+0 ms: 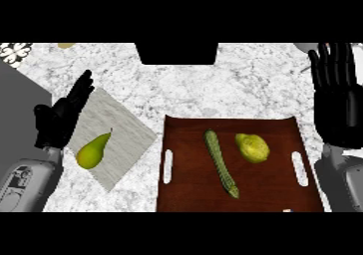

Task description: Pick the squash from the tray and place it in the tiered shelf

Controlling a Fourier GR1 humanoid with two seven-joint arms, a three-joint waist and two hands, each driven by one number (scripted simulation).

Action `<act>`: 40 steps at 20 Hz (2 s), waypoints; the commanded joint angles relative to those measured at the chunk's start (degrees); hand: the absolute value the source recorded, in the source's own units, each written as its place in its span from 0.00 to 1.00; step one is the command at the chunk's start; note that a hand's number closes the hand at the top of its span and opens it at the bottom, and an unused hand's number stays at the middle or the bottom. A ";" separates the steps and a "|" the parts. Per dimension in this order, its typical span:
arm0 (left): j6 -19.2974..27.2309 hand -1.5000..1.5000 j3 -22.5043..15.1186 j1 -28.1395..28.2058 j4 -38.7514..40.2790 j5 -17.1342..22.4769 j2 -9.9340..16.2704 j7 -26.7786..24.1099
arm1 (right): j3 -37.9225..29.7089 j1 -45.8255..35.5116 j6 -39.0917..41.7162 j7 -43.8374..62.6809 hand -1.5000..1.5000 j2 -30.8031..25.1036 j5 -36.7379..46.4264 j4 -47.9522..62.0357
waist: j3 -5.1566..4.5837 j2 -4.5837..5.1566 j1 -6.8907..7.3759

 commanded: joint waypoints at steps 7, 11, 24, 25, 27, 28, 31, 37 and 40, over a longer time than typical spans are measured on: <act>-0.70 0.50 -0.69 0.27 -3.26 1.58 -1.80 0.72 | 12.62 -9.63 23.53 0.75 1.00 -13.59 7.59 5.39 | -1.84 0.58 4.47; -1.31 0.50 -0.39 2.73 -5.77 2.79 -2.04 0.48 | 15.22 -7.87 38.08 -2.00 0.00 -9.01 -3.39 20.91 | -0.46 1.15 4.04; -2.70 0.50 2.87 14.59 -20.72 5.36 1.13 5.04 | 17.84 -15.90 57.92 -22.87 0.00 -16.84 12.34 29.82 | -0.52 -0.18 0.79; -2.32 0.50 1.64 14.60 -15.95 3.45 -0.56 1.32 | 16.70 -18.65 60.48 -21.11 0.00 -20.45 11.14 28.17 | -0.58 -0.12 0.26; -1.62 0.50 2.61 12.28 -16.90 3.17 0.12 4.06 | 19.36 -20.41 56.10 -24.13 0.00 -17.95 18.25 30.36 | -0.54 0.09 0.57; -2.35 0.50 3.71 11.77 -14.45 4.11 -0.15 2.53 | 19.33 -18.94 57.48 -21.95 0.00 -20.85 17.08 24.63 | -0.60 -0.15 -0.54; -2.14 0.50 2.74 14.16 -18.46 3.56 -0.71 5.26 | 22.14 -17.07 56.37 -18.55 0.00 -18.10 19.81 20.97 | -0.60 -0.25 -0.50; -2.36 0.50 3.70 14.66 -19.52 1.89 -1.60 4.85 | 22.89 -18.63 57.63 -9.62 0.00 -13.35 23.12 18.57 | -0.61 -0.20 -0.48; -3.28 0.50 4.52 13.41 -16.32 1.60 -2.25 3.66 | 23.66 -14.87 55.32 -11.15 0.00 -13.65 28.74 14.20 | -0.60 -0.16 -0.73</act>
